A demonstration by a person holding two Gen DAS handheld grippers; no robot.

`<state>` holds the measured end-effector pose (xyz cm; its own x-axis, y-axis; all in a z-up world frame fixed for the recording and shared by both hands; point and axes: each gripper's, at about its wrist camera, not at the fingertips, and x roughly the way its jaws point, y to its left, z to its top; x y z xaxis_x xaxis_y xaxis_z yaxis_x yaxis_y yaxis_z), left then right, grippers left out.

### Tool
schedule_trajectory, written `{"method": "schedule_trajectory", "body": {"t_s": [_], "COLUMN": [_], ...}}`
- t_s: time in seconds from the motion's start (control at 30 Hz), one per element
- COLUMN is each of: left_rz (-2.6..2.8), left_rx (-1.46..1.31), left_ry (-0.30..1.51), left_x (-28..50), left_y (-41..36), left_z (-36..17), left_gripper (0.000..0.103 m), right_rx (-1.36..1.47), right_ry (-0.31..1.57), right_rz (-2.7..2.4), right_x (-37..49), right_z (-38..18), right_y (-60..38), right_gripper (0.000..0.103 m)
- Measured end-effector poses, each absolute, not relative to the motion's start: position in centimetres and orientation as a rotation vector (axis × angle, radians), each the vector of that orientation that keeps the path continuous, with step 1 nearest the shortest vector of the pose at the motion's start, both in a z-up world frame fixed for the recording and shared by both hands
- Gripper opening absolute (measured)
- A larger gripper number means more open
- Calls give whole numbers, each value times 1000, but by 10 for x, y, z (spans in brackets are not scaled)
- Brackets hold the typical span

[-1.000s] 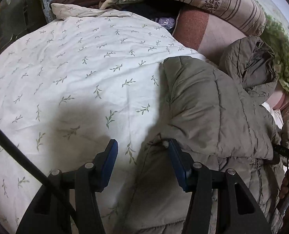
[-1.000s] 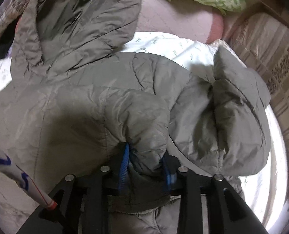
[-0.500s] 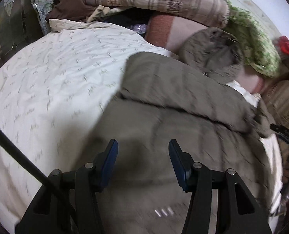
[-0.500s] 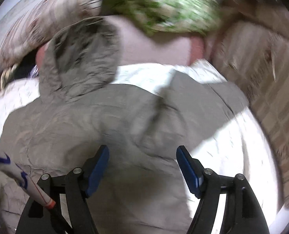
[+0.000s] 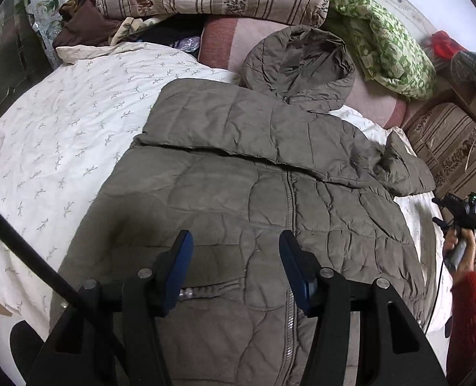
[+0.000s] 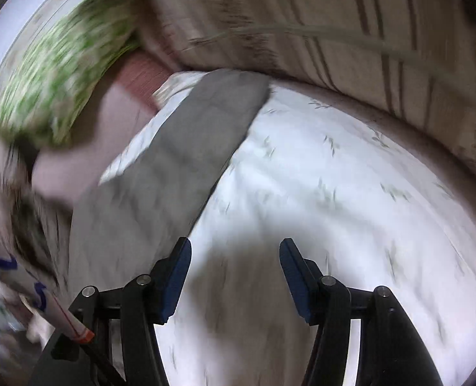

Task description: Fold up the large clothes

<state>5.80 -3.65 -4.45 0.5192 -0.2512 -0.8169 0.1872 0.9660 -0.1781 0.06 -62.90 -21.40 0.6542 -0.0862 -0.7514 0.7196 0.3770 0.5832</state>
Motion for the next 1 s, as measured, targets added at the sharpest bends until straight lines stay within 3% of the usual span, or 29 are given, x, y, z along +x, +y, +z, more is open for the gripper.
{"method": "schedule_trajectory", "body": {"t_s": [0.3,0.33,0.37,0.43,0.47,0.73,1.0], "left_rz": [-205,-202,-201,-194,-190,-181,-175], "left_rx": [-15,-10,-7,-2,-2,-46,-105], "left_ry": [1030,1035,1039,1050,1051,1037,979], "left_x": [74,75,74,75,75,73,60], "left_y": [-62,-63,-63,-61,-60,-29,8], "left_z": [-60,-62,-63,-67,-67,-68,-52], "left_gripper": [55,55,55,55,55,55,55], "right_rx": [1089,1092,1096,1116,1115,797,596], "right_ry": [647,654,659,679,675,589,545], "right_rz": [-581,-591,-599,-602,-602,-532,-202], "right_x": [70,77,81,88,90,81,107], "right_z": [-228,-229,-230,-227,-221,-93,5], "right_y": [-690,-693,-698,-705,-706,-643,-491], "right_gripper": [61,56,39,17,12,9,9]}}
